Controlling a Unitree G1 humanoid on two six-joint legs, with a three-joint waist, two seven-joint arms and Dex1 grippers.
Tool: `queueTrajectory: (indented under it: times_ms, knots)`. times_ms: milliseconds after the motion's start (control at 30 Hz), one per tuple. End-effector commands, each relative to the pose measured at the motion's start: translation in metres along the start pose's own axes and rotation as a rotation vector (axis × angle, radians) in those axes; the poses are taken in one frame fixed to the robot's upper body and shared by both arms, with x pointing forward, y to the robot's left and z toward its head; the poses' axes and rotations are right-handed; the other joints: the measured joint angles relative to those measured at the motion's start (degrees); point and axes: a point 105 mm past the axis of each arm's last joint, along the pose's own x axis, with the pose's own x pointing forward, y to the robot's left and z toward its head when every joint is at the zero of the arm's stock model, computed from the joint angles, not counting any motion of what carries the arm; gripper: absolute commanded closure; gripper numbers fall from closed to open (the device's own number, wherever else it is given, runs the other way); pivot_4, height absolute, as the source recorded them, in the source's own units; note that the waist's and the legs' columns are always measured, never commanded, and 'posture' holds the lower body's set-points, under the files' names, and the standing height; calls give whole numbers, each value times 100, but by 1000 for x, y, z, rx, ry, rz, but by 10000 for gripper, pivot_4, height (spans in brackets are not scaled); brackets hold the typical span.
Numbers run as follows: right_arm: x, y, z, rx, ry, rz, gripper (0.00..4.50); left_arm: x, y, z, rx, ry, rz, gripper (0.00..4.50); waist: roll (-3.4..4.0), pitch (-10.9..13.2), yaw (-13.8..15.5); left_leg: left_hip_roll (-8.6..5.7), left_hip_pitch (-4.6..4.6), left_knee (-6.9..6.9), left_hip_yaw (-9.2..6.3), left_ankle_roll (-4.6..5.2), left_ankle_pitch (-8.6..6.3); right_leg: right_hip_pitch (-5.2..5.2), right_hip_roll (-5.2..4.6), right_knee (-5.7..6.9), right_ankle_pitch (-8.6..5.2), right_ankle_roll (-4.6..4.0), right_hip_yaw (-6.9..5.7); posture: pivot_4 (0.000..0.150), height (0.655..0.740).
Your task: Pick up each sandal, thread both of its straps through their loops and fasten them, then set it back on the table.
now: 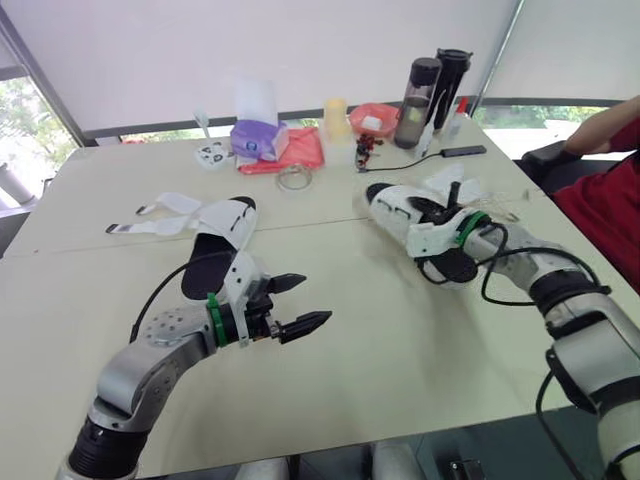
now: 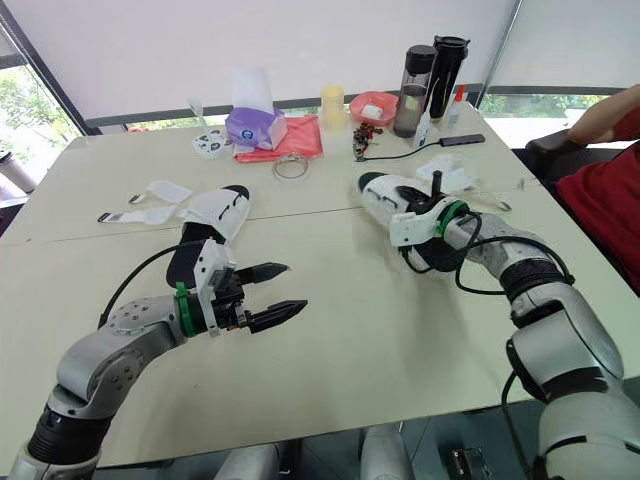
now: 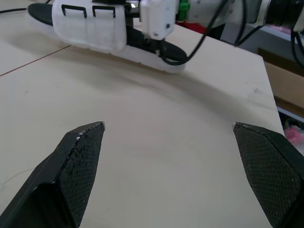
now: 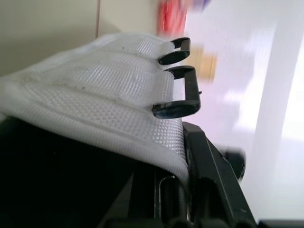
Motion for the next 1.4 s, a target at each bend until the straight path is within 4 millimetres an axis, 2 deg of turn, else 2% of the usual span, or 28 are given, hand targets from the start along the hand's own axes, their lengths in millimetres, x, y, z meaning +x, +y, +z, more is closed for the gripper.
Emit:
queueTrajectory:
  times_ms: [33,133,267,400,500,767,1000,1133,1300,1333,1400]
  knots:
    - [-15,-29,42,-55,-300,-47,44702,-11,10,13,50,-15,18,0,-1,1,0,0,0,-1,3,0,0,-1,1,0,0,1,0,1500,7400]
    - [-36,-20,69,-116,-503,2,44702,-17,15,21,48,-21,10,0,-1,1,16,1,1,-1,5,0,0,-1,1,0,-1,0,5,1500,7400]
    - [-46,-18,85,-147,-609,5,44702,-19,21,26,36,-44,27,0,-3,2,23,0,7,2,1,0,0,3,2,1,-3,-5,23,1500,7400]
    - [-47,-21,105,-170,-702,-35,44702,-18,20,28,21,-52,26,0,-4,2,13,0,16,1,9,1,0,3,15,2,-4,-7,58,1500,7400]
    - [-40,-14,117,-199,-745,-23,44702,-14,15,28,5,-59,14,0,-4,3,-5,7,25,-2,14,1,-1,1,43,2,-4,-7,95,1500,7400]
    - [-36,4,130,-266,-824,1,44702,-7,14,28,-12,-69,12,0,-5,3,47,7,26,-5,10,-5,3,1,64,3,-5,-11,127,1500,7400]
    - [-33,12,123,-265,-808,15,44702,-5,11,27,-24,-76,13,0,-5,3,22,8,28,-9,11,-9,5,0,70,4,-6,-12,136,1500,7400]
    - [-33,11,122,-249,-808,9,30102,-5,11,27,-29,-80,16,0,-5,3,20,8,28,-9,12,-9,5,0,70,4,-6,-12,138,1500,7400]
    - [-33,6,120,-259,-798,-20,3719,-4,11,27,-33,-79,11,0,-5,3,21,9,29,-8,12,-8,5,1,70,4,-5,-13,138,1500,7400]
    - [-34,2,119,-251,-797,-38,375,-4,10,27,-34,-79,11,0,-6,3,21,9,29,-8,12,-9,5,1,70,4,-5,-13,138,1500,7400]
    - [-39,-4,114,-227,-780,-61,375,-4,11,26,-34,-76,12,0,-5,3,28,9,29,-8,13,-8,5,1,70,4,-5,-13,139,1500,7400]
